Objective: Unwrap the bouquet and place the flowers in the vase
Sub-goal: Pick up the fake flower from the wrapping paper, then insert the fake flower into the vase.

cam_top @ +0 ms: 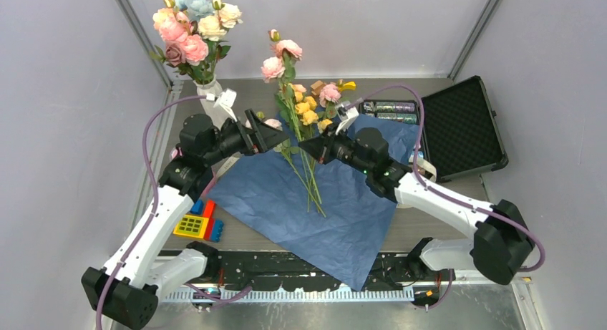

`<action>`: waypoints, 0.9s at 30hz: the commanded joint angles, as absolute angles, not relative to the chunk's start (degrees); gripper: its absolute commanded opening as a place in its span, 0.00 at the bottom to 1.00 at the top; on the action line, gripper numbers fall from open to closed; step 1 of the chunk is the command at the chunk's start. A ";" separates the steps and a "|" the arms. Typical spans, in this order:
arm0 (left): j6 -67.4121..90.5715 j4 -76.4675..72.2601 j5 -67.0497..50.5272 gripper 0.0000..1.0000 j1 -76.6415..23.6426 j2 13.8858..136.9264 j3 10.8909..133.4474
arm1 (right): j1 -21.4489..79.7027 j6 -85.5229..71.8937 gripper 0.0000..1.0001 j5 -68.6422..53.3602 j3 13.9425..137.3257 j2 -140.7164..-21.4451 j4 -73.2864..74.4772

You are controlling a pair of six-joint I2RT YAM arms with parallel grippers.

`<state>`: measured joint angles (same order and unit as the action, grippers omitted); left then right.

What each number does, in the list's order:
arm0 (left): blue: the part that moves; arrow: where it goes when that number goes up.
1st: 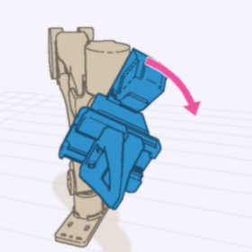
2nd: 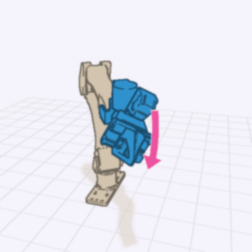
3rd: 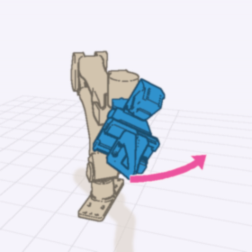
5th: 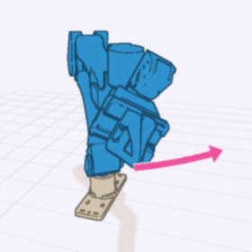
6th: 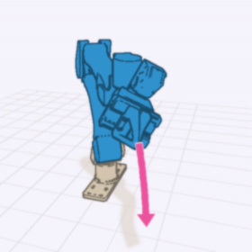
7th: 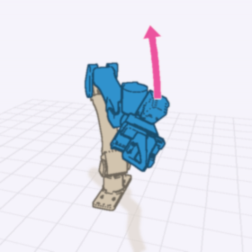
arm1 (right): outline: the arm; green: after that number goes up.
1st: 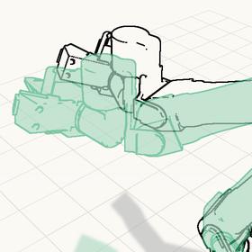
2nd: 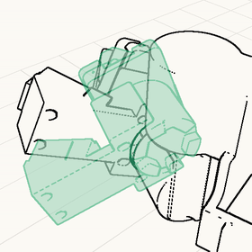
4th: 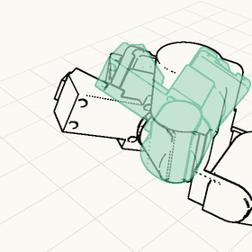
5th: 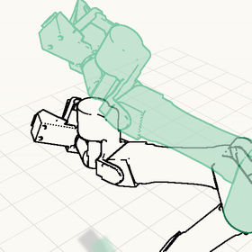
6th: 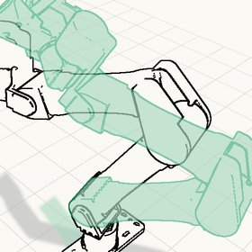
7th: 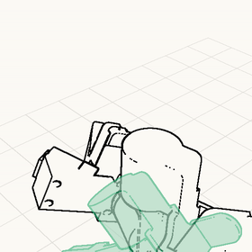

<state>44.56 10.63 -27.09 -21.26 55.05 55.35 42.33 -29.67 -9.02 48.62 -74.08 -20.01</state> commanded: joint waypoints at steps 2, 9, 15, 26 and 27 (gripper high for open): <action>49.83 2.51 -30.73 0.90 -21.01 57.27 56.82 | 43.98 -34.50 0.00 -13.95 42.64 -67.48 -31.98; 49.79 1.58 -30.75 0.90 -21.01 57.98 58.10 | 46.06 -33.82 0.00 -18.23 42.55 -65.39 -32.16; 49.35 2.28 -27.57 0.89 -21.01 56.09 57.31 | 47.44 -34.05 0.00 -19.73 42.94 -65.75 -33.51; 48.69 3.09 -24.95 0.51 -21.01 53.62 56.91 | 48.06 -32.69 0.00 -20.62 44.03 -66.53 -30.63; 48.65 3.09 -24.82 0.49 -21.01 53.57 56.87 | 48.07 -32.56 0.00 -20.69 44.27 -66.53 -30.39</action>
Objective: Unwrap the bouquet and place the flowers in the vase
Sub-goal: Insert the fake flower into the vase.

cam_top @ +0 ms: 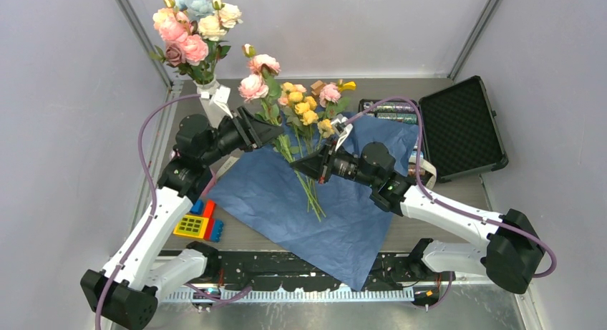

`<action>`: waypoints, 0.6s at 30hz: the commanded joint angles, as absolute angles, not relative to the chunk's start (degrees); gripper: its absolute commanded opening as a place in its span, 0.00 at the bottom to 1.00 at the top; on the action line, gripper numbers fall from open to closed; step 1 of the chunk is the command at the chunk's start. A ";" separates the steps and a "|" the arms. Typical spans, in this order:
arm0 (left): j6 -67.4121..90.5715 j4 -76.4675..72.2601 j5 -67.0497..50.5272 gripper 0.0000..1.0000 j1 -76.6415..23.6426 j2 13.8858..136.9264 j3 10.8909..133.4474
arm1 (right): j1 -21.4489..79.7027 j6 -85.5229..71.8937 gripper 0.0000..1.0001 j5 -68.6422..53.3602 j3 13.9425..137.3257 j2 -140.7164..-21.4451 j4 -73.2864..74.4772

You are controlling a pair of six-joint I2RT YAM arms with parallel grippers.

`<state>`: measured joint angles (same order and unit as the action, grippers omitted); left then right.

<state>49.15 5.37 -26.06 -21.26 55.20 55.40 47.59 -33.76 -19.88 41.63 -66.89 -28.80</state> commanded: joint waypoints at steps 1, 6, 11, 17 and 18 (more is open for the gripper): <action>48.67 3.17 -24.75 0.48 -21.01 53.61 56.85 | 48.07 -32.42 0.00 -20.76 44.33 -66.53 -30.10; 48.69 3.13 -24.78 0.43 -21.01 53.77 56.85 | 48.25 -32.01 0.00 -21.69 45.28 -67.06 -28.85; 48.69 3.20 -25.22 0.41 -21.01 54.31 56.93 | 48.55 -31.60 0.00 -22.06 45.81 -67.24 -28.11; 48.78 3.13 -25.01 0.27 -21.01 54.23 56.80 | 48.78 -31.05 0.00 -21.95 46.07 -67.47 -27.31; 48.78 3.09 -24.97 0.24 -21.01 54.21 56.83 | 48.78 -31.03 0.00 -21.92 46.06 -67.49 -27.26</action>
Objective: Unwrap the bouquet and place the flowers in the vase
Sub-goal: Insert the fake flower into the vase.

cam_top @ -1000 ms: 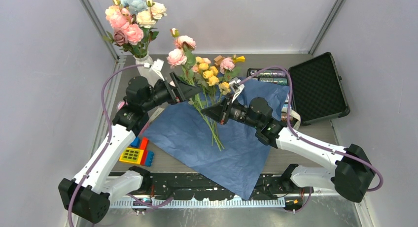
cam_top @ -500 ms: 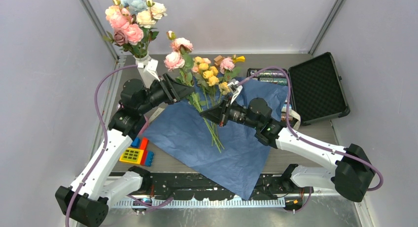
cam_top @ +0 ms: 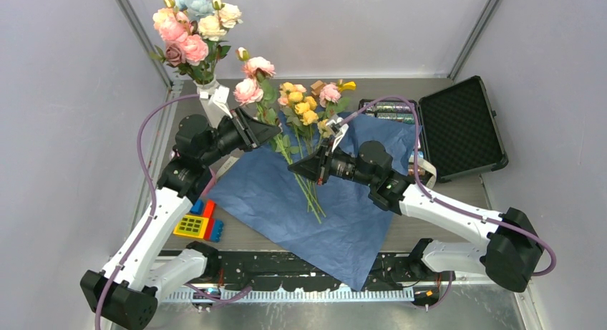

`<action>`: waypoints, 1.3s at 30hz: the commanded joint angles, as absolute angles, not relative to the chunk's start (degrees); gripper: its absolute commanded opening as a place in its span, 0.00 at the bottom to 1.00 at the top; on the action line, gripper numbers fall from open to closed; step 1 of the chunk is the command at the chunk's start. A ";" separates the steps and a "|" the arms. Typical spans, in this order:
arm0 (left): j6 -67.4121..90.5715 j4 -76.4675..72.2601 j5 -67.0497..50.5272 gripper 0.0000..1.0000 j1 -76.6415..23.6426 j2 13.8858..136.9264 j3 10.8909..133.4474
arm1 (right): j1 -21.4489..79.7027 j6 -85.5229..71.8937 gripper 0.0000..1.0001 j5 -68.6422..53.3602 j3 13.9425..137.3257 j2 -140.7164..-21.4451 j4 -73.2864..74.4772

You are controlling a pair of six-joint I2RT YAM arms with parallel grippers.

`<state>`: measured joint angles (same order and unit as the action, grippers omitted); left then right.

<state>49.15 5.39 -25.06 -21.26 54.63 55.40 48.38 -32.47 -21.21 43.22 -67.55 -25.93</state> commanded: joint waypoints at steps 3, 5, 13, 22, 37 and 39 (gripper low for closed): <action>48.69 3.24 -24.87 0.14 -21.01 54.29 56.82 | 48.85 -31.03 0.00 -21.58 46.08 -67.36 -27.18; 48.69 3.19 -24.87 0.07 -21.01 54.47 56.82 | 48.87 -30.88 0.00 -21.42 46.17 -67.26 -26.84; 48.15 3.47 -24.53 0.00 -21.01 54.47 56.86 | 48.87 -29.99 0.00 -20.22 46.32 -67.06 -25.30; 29.73 7.23 -24.18 0.00 -21.01 53.82 59.12 | 48.86 -28.80 0.28 -14.66 47.77 -66.19 -20.39; -3.15 14.23 -21.47 0.00 -19.63 57.02 68.87 | 47.38 -25.86 0.89 10.31 44.21 -59.42 -6.24; -5.22 14.24 -21.28 0.00 -19.07 58.59 71.61 | 46.19 -25.69 0.90 11.11 43.09 -58.13 -5.26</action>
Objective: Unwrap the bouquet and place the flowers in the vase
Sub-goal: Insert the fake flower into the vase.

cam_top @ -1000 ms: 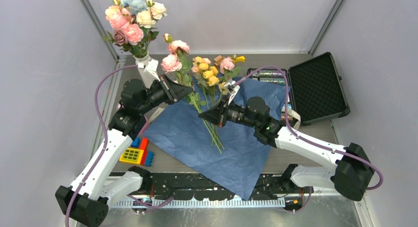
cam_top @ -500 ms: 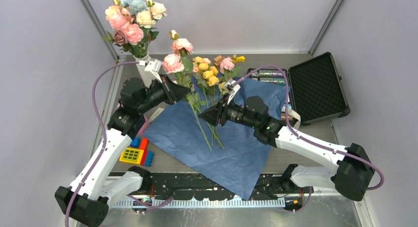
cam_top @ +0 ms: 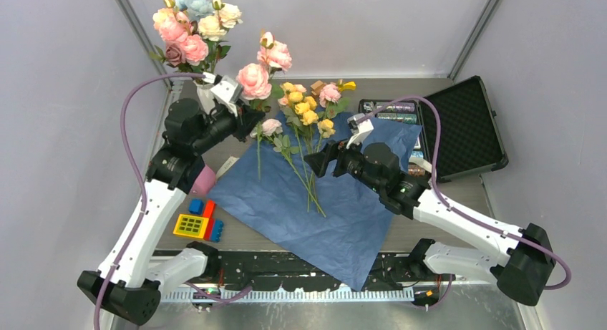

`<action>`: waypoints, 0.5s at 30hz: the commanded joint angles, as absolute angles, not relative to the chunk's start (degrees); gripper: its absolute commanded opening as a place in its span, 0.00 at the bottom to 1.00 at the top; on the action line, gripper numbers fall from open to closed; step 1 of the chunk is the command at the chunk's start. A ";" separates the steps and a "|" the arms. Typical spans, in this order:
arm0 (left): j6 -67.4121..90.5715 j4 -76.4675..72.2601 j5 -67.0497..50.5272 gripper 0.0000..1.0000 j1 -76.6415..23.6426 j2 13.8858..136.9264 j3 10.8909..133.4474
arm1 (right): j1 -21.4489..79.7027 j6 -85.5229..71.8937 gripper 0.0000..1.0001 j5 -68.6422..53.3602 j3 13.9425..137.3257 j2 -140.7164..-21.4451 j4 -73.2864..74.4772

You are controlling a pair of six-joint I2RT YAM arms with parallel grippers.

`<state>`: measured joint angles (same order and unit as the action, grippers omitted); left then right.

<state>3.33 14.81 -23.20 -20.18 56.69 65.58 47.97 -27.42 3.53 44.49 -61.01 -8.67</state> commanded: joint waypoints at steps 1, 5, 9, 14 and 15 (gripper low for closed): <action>-6.30 14.20 -21.11 0.00 -18.81 59.15 73.62 | 44.97 -25.72 0.91 11.04 42.55 -57.12 -4.90; -10.11 12.65 -18.88 0.00 -17.83 61.87 78.62 | 39.62 -27.09 0.92 8.14 38.76 -53.04 -5.01; -14.10 9.70 -16.70 0.00 -17.03 65.29 83.43 | 34.60 -28.54 0.93 4.94 34.33 -48.72 -5.35; -18.92 9.13 -15.40 0.00 -15.13 71.17 90.66 | 32.46 -28.91 0.93 3.20 32.08 -45.27 -5.24; -19.34 9.37 -15.75 0.00 -14.55 72.30 92.17 | 32.33 -28.92 0.94 3.09 31.66 -45.05 -5.25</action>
